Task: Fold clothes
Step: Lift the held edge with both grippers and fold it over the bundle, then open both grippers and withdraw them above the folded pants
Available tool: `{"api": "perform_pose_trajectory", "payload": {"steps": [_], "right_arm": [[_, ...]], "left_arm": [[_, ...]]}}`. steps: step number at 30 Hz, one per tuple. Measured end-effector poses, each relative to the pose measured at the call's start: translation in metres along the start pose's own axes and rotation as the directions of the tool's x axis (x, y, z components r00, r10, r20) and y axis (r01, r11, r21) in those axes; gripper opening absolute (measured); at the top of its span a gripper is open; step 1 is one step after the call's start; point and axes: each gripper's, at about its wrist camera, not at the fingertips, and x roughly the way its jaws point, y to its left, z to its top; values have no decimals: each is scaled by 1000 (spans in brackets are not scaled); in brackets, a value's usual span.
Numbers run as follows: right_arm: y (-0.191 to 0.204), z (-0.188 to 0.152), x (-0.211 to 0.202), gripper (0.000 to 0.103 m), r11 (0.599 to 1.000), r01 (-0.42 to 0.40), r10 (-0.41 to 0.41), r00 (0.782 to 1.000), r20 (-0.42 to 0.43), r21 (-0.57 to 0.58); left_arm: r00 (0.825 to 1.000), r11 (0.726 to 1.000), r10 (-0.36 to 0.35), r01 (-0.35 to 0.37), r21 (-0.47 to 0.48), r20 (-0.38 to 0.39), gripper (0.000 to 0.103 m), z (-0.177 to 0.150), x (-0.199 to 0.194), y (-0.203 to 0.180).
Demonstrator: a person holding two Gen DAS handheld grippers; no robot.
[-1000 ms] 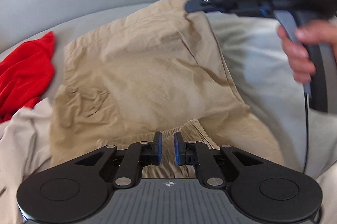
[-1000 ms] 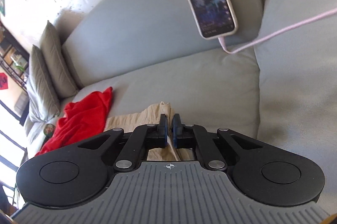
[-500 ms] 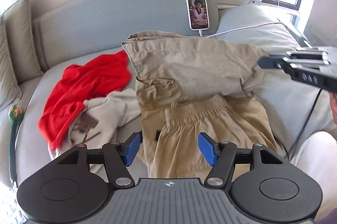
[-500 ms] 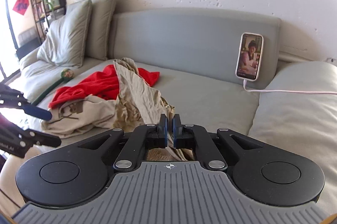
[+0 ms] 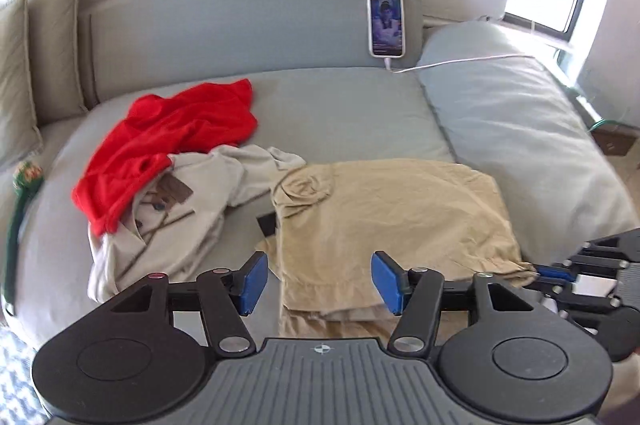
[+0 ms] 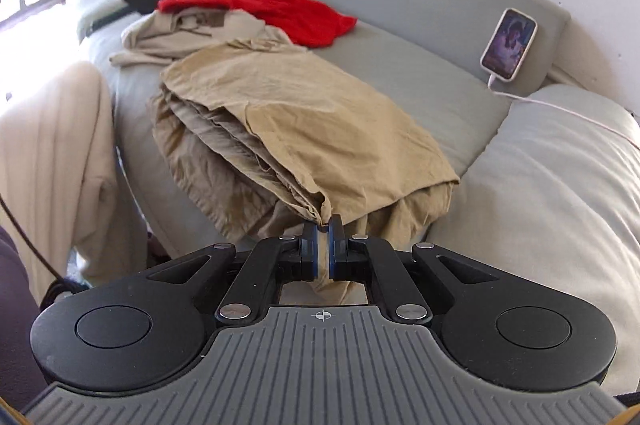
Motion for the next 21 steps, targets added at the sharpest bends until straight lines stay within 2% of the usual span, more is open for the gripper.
{"api": "perform_pose_trajectory", "payload": {"steps": [2,6,12,16,20,21], "right_arm": [[5,1,6,4,1000,11,-11,1000,-17,-27],[13,3,9,4,998,23,-25,999,-30,-57],[10,2,0,4,1000,-4,3,995,-98,-8],[4,1,-22,8,996,-11,18,996,-85,92],[-12,12,-42,10,965,-33,42,999,-32,260],[-16,15,-44,16,950,-37,48,999,-26,311]], "left_arm": [[1000,999,29,-30,34,8,55,0,3,-11],[999,998,35,-37,60,25,57,0,4,-25],[999,997,34,-36,64,32,57,-4,6,-31],[998,996,40,-44,73,46,57,-10,7,-32],[998,997,35,-39,73,59,59,-19,7,-31],[998,998,15,-19,68,54,59,-24,7,-29]]}}
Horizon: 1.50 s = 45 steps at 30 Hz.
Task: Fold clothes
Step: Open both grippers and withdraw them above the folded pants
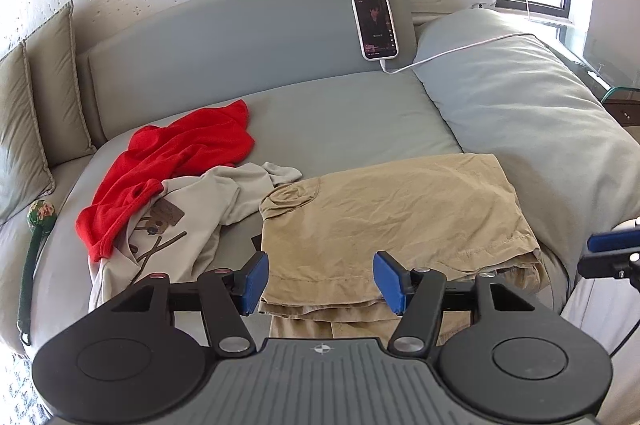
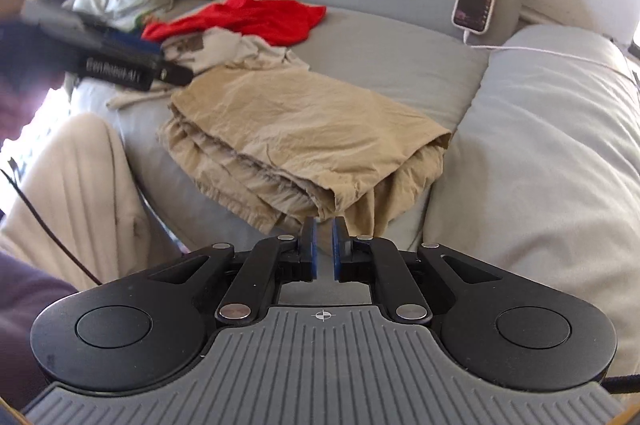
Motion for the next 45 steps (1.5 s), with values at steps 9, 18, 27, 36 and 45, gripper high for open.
{"api": "perform_pose_trajectory", "payload": {"steps": [9,18,27,36,45], "right_arm": [[-26,43,15,52,920,-12,27,999,-33,391],[-23,112,110,51,936,71,-71,997,-12,344],[-28,130,193,50,927,215,-181,974,-137,307],[-6,81,161,52,972,146,-106,972,-210,182],[12,18,105,54,977,92,-49,974,-220,193]], "left_arm": [[998,991,-61,58,-118,-15,41,10,26,31],[998,995,-12,7,-97,-60,33,83,130,16],[991,1000,4,-6,-7,-136,32,60,176,22],[983,996,-76,83,32,-164,29,3,116,21],[985,994,-100,105,29,-143,29,-39,72,14]]}}
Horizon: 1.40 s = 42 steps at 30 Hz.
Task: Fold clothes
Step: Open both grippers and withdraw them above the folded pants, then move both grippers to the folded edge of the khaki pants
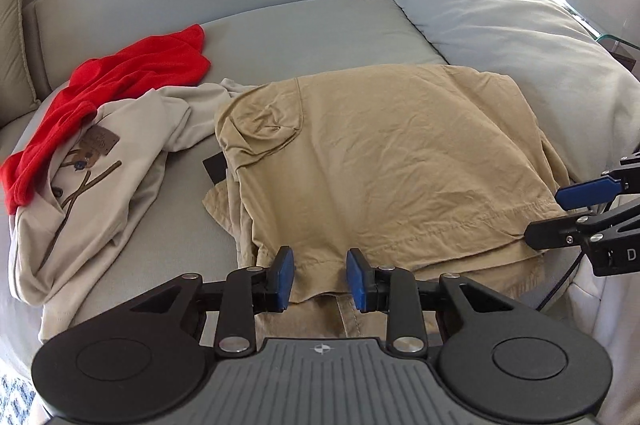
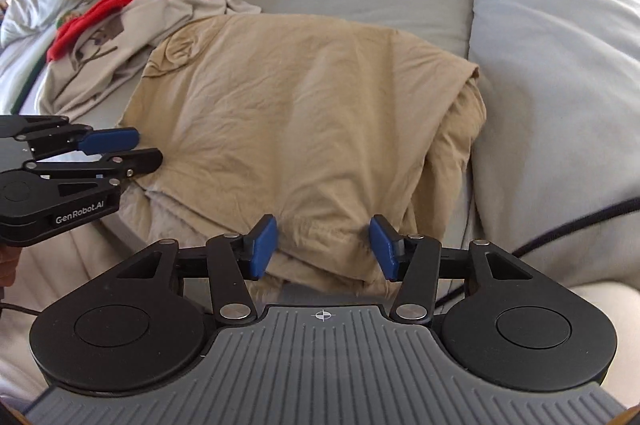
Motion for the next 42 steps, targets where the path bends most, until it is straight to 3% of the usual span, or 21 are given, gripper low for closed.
{"api": "perform_pose_trajectory", "payload": {"steps": [5,10,14,20,24,27,30,34,37,42], "right_arm": [[-7,-11,-14,55,998,-29,29,1000,12,53],[-18,-17,-42,59,993,-67,62,997,50,100],[-26,-18,-62,60,987,-85,72,992,100,136],[-26,-8,-68,61,989,-59,39,987,154,134],[-24,4,-62,55,988,-73,46,981,189,137],[-19,16,-54,54,990,-73,47,976,212,119],[-12,23,-42,43,995,-49,28,975,222,90],[-5,24,-12,38,998,10,-19,990,140,66],[-6,12,15,38,997,46,-49,997,58,57],[-7,-1,12,38,997,54,-57,997,60,52]], "left_arm": [[1000,1000,8,-8,8,-6,30,-8,-22,-2],[999,996,5,-1,-94,44,31,-11,-51,9],[995,990,51,-38,-135,88,35,-6,-63,13],[991,990,67,-51,-135,112,35,13,-58,15],[987,994,83,-72,-81,139,36,29,-45,7],[987,993,112,-105,-61,116,36,39,-28,1],[992,993,111,-108,-49,58,35,39,-9,-4],[995,994,90,-92,-50,-50,35,27,17,-6],[995,995,88,-90,-50,-47,36,20,21,-6],[995,996,75,-78,-45,-58,35,17,15,-7]]}}
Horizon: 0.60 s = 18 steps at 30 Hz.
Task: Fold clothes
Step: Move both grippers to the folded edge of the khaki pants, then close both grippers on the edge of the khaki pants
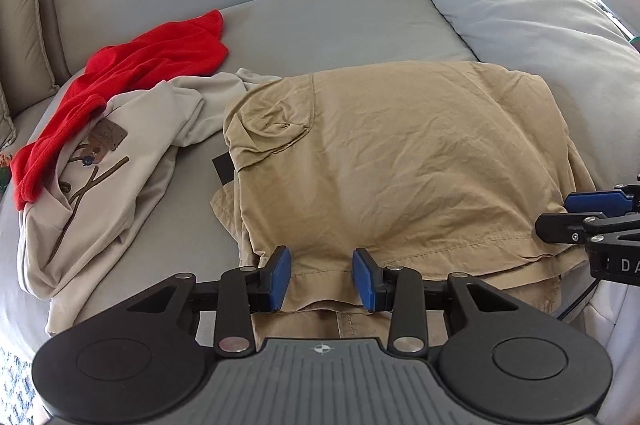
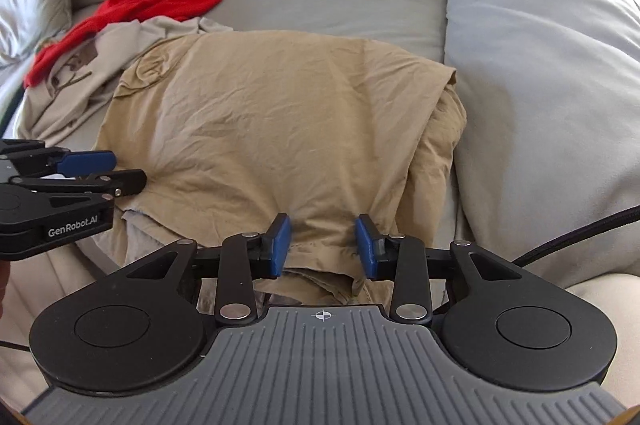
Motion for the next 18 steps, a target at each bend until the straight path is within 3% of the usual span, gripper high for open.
{"api": "perform_pose_trajectory", "payload": {"steps": [5,10,15,18], "right_arm": [[-7,-7,-12,38,999,-27,28,999,-19,30],[-12,-10,-33,49,995,-64,68,997,-41,75],[-23,-9,-57,60,987,-96,95,995,18,130],[-29,-5,-67,60,985,-97,90,995,50,140]], "left_arm": [[1000,1000,-14,14,1,-3,35,-9,-11,0],[999,999,-33,33,-16,12,36,-14,-31,4],[998,998,-32,34,-45,46,37,-9,-44,11],[998,998,-29,33,-55,62,38,-6,-48,14]]}}
